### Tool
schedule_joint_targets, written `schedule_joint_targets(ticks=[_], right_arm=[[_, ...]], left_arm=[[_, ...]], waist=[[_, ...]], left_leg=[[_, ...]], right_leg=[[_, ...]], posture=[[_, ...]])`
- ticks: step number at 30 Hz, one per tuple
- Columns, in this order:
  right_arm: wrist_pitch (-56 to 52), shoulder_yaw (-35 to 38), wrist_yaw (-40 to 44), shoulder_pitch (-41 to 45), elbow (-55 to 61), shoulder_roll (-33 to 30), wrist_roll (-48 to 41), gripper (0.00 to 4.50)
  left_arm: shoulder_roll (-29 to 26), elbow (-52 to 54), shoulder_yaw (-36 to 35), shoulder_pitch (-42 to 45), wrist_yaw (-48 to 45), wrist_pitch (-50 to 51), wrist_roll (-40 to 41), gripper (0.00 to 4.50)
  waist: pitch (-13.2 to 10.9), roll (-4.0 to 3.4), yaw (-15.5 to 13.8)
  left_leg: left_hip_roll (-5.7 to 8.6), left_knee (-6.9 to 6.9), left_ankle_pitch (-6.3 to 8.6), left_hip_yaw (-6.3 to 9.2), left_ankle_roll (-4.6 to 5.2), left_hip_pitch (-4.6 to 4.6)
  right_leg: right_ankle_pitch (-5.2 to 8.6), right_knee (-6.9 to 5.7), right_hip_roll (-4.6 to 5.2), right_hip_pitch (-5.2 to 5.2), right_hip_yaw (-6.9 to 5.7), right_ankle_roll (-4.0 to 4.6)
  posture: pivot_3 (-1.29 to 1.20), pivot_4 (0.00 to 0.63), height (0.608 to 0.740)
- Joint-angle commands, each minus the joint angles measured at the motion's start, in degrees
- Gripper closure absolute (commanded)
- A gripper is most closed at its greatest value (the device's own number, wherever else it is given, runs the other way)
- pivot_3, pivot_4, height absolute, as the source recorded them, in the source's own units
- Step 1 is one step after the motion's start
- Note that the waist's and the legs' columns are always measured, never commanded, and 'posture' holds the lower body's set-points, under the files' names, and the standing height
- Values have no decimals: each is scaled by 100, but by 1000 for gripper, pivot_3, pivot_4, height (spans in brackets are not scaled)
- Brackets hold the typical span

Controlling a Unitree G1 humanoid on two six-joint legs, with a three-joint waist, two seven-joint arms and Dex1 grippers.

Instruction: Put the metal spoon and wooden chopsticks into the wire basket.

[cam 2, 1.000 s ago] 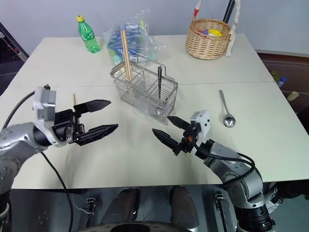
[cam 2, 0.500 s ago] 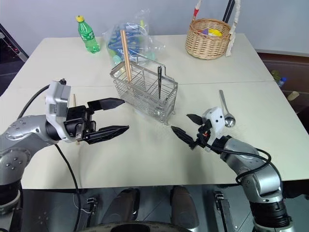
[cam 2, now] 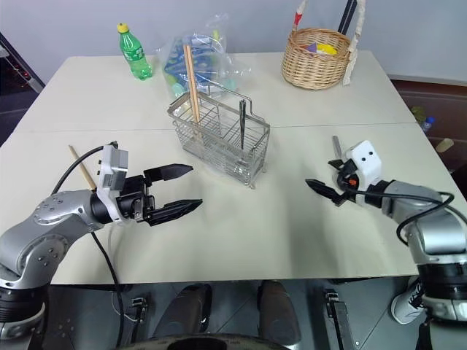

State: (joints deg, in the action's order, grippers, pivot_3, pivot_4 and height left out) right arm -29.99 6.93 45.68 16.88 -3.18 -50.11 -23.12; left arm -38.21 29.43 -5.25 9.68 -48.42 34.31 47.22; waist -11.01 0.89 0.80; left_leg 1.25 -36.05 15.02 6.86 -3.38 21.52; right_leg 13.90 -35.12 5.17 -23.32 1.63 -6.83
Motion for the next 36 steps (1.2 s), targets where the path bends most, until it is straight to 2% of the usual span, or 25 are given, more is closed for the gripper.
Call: schedule_joint_targets(ticks=[1,7,15,24,29,32,36], right_arm=[[19,6,16,448,-658,-95,289,0],[-58,-189,-79,1591,-2369,8,782,0],[-144,-649,278,2717,-3647,218,1281,0],[-648,-836,478,3152,-4327,417,1553,0],[-998,-808,538,3126,-4248,459,1522,0],[-1180,-779,466,3128,-4196,497,1522,750],[-1205,-813,448,3104,-4160,515,1591,2684]], left_arm=[[59,158,0,56,19,-120,-39,50],[143,181,-4,22,68,-124,-137,50],[248,208,-12,4,186,-138,-227,50],[302,222,-3,-102,233,-260,-389,50],[380,206,21,-129,273,-321,-446,50],[449,175,71,-138,289,-376,-511,0],[519,138,85,-121,276,-400,-564,0]], waist=[[0,-1,7],[-2,-3,26],[-3,-5,32],[-3,-5,23],[-2,-5,19],[-2,-5,21],[-1,-5,31]], left_leg=[[0,0,0,0,0,0],[0,0,0,-2,0,-2],[0,2,0,-2,0,-1],[1,0,0,-3,0,0],[1,0,0,-3,0,0],[1,1,0,-2,0,-1],[1,1,0,-3,0,-2]], right_leg=[[0,-1,0,0,0,0],[-2,-3,0,-1,1,2],[-12,-3,0,-2,1,-16],[-15,-2,0,-2,1,-20],[-15,-2,0,-1,1,-20],[-15,-2,0,-1,1,-20],[-15,-3,0,0,1,-20]], posture=[[0,150,740],[0,150,740],[0,150,740],[0,150,740],[0,150,740],[0,150,740],[0,150,740]])
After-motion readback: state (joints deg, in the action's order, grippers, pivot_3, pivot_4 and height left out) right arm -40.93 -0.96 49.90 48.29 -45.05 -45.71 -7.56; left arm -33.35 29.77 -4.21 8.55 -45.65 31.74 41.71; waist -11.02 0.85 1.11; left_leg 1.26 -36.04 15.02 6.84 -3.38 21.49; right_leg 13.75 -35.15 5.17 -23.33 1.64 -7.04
